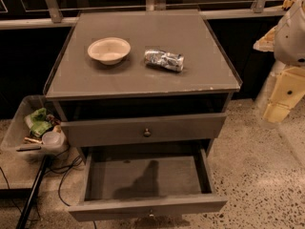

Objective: Close middle drawer

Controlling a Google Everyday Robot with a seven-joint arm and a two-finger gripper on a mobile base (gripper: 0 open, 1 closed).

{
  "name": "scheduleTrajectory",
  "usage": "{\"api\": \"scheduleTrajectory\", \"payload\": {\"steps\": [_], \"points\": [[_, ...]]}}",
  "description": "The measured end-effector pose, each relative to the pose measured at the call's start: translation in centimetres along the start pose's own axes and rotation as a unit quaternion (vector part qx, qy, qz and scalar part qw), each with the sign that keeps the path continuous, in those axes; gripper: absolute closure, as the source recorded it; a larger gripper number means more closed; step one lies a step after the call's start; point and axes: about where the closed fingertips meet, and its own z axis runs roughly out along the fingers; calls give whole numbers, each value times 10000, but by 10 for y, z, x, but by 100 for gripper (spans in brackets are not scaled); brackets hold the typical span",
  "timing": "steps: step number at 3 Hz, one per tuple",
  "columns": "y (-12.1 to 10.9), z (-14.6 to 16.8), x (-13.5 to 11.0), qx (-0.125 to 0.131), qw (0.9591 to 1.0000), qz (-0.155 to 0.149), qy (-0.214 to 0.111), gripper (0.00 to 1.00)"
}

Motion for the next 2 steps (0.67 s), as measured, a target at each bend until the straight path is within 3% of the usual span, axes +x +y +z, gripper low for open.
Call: {"api": "scheduleTrajectory", "payload": {"steps": [2], "points": [[12, 9, -1, -46, 9998, -56, -200, 0]]}}
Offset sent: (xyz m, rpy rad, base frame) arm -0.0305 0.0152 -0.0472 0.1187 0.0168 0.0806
